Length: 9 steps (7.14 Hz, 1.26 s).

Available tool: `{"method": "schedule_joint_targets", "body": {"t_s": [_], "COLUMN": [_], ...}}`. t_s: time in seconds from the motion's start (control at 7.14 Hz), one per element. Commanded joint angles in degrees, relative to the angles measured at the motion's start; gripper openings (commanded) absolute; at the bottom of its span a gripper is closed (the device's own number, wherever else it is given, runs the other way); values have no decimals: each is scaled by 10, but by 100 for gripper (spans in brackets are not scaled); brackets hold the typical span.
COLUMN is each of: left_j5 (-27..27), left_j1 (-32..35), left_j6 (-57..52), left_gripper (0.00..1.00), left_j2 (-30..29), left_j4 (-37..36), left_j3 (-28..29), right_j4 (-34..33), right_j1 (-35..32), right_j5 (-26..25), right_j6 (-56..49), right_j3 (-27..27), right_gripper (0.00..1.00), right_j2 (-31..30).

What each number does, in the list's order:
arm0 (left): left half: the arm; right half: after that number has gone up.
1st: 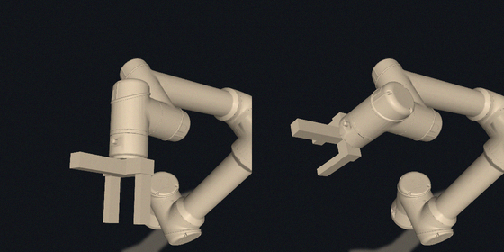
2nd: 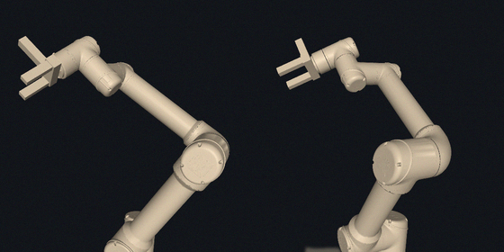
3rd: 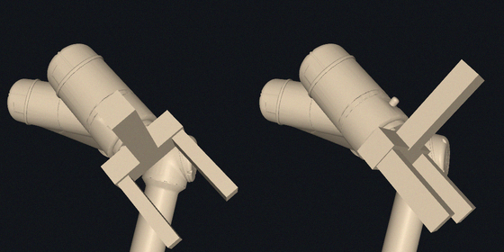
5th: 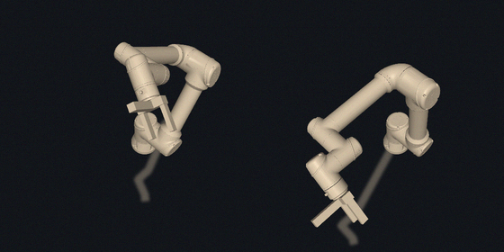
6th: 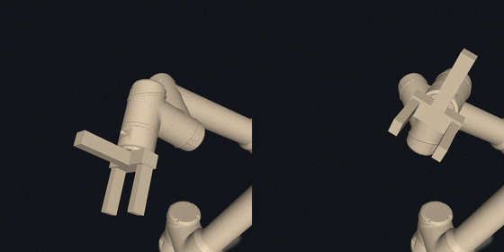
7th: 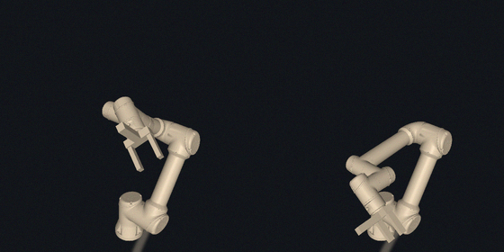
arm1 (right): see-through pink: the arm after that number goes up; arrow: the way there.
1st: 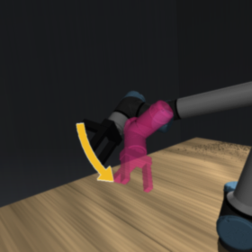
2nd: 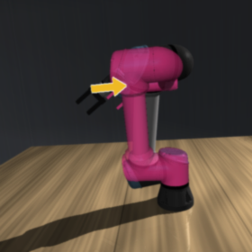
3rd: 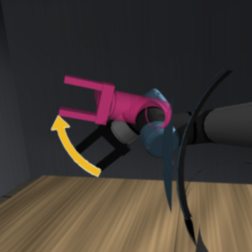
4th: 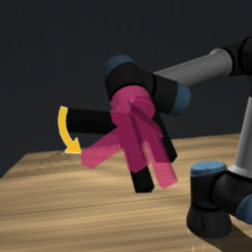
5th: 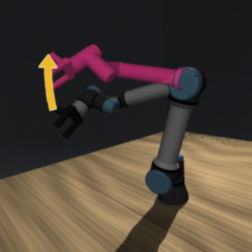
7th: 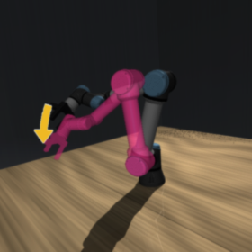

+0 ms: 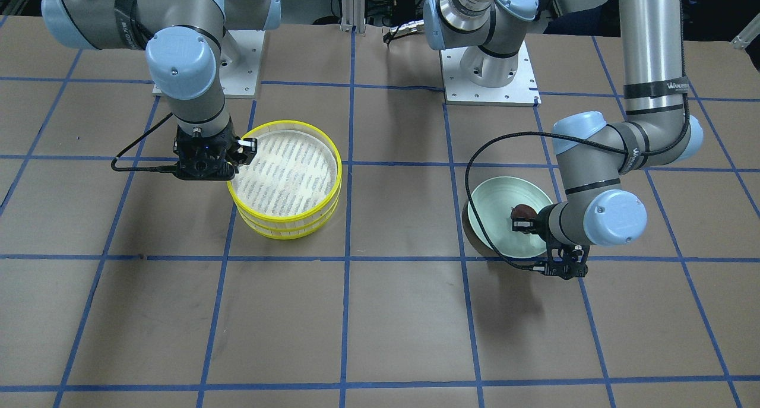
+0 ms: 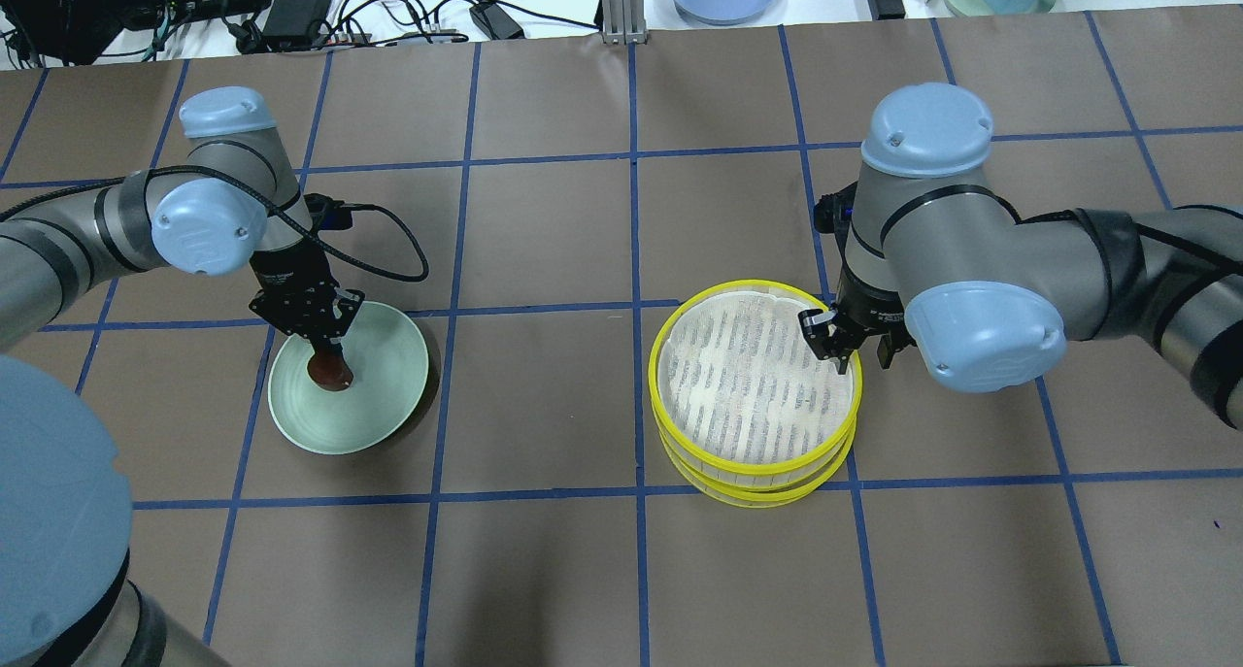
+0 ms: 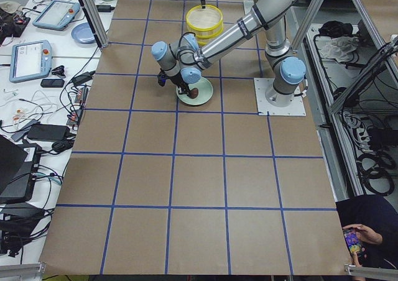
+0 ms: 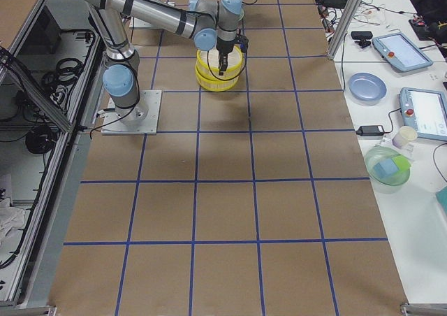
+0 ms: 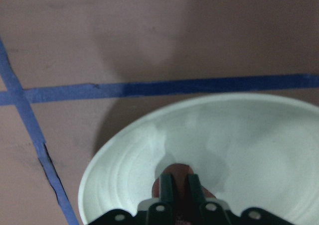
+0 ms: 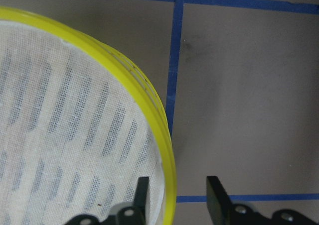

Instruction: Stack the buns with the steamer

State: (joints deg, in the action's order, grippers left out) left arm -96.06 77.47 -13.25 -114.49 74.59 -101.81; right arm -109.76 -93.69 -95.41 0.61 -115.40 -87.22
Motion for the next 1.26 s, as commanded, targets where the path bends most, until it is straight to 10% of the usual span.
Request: {"method": "schedule_joint_targets", "body": {"t_s": [0.0, 0.14, 0.28, 1.12], "left_j5": [59, 90, 105, 233], "left_j1": [14, 23, 43, 105], "left_j6": [73, 139, 176, 352], "left_gripper": [0, 0, 0, 0], "left_j2": [24, 45, 67, 125], "left_j4": [34, 59, 81, 86], "left_j3": [45, 69, 85, 105], "right_j4": [10, 10, 29, 47], "right_j1": [0, 0, 1, 3], "right_j5": [1, -3, 0, 27], "right_j6": [0, 0, 2, -17], "right_j3": [1, 1, 1, 49], "right_gripper": [97, 62, 2, 0], "right_j2": [0, 0, 0, -1]}}
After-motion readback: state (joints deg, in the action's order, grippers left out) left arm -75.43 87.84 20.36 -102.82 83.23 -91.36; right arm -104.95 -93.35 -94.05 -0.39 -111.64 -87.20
